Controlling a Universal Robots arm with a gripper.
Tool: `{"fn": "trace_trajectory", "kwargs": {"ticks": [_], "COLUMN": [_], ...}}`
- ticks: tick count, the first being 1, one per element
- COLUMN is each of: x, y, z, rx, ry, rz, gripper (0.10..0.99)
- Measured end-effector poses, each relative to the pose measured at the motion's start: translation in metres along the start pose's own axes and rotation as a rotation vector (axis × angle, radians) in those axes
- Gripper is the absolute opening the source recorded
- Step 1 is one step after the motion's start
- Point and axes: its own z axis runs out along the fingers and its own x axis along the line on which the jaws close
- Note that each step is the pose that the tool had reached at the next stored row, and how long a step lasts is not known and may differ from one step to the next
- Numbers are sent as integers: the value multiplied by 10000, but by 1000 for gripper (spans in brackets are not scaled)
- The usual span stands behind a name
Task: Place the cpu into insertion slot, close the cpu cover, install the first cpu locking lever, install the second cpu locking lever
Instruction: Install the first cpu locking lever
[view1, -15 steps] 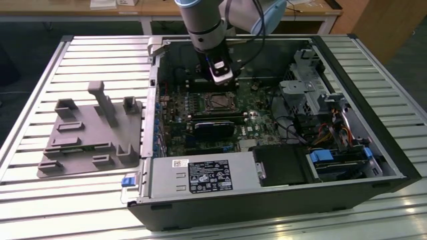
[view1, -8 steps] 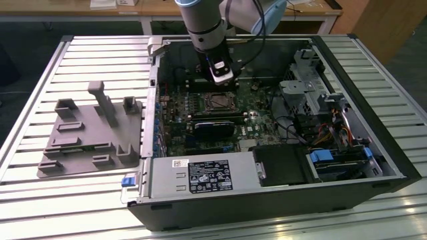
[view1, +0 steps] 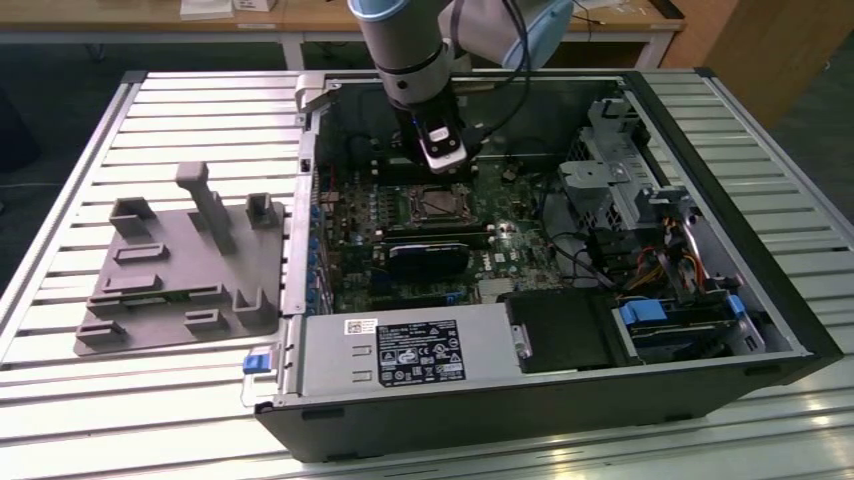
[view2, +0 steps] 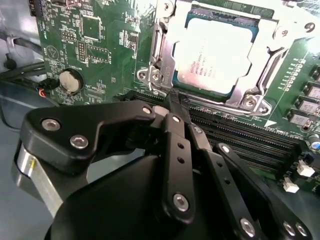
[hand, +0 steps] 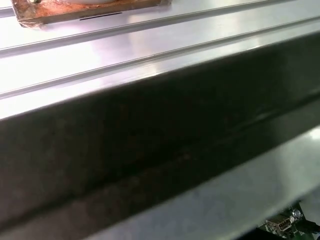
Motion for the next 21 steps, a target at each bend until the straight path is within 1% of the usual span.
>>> {"fn": "trace_trajectory", "kwargs": {"ticks": [7,10,16,21], "x": [-4,-13,-41,-43], "y": [2,9,33,34], "z": [-1,-36,-150,-157], "rx": [-11,-9,-9,-9], "ry": [2,3,3,3], "rz": [-20,-20,-20,-20], "gripper": [106,106,106,106]}}
